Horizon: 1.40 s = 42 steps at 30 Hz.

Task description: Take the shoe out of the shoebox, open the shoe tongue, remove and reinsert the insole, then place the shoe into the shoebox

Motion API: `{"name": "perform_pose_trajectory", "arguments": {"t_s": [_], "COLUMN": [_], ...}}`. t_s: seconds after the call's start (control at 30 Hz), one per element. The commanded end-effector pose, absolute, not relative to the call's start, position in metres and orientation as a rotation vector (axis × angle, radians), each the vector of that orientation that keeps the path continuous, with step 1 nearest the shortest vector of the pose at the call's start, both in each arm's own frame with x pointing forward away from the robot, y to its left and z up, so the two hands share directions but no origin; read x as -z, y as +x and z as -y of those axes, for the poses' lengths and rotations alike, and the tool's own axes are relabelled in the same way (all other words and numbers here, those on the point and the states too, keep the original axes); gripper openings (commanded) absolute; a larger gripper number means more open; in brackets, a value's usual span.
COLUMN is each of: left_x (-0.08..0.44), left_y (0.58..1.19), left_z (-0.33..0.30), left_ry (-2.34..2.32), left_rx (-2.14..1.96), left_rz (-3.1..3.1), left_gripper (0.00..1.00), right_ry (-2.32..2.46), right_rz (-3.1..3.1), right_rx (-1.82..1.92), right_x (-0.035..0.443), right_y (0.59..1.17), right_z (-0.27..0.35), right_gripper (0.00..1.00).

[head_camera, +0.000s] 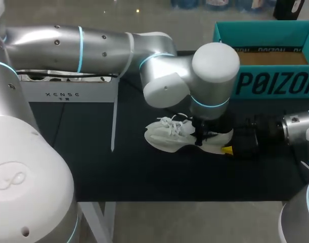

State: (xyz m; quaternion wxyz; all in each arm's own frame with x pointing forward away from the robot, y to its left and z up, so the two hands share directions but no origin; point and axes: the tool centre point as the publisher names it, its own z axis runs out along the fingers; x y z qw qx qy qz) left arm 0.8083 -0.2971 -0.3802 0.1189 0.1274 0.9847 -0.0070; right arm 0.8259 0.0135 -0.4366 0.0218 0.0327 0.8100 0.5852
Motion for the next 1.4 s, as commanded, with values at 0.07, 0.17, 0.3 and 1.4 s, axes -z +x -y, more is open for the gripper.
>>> {"name": "perform_pose_trajectory", "arguments": {"t_s": [0.07, 0.17, 0.3, 1.4], "left_x": [0.382, 0.383, 0.389, 0.43], "left_y": [0.809, 0.81, 0.813, 0.815], "left_z": [0.301, 0.303, 0.307, 0.312], "left_ry": [0.381, 0.389, 0.403, 0.387], "left_rx": [0.007, 0.001, -0.009, -0.045], "left_rz": [-2.878, -2.878, -2.889, -2.827], "left_gripper": [0.33, 0.33, 0.33, 0.0], "right_ry": [0.103, 0.103, 0.103, 0.103], "right_rz": [-2.514, -2.514, -2.514, -2.514], "right_rx": [-1.811, -1.811, -1.811, -1.811], "right_x": [0.442, 0.442, 0.442, 0.442], "right_y": [0.827, 0.827, 0.827, 0.827], "right_z": [-0.015, -0.015, -0.015, -0.015], "right_gripper": [0.0, 0.0, 0.0, 0.0]}}
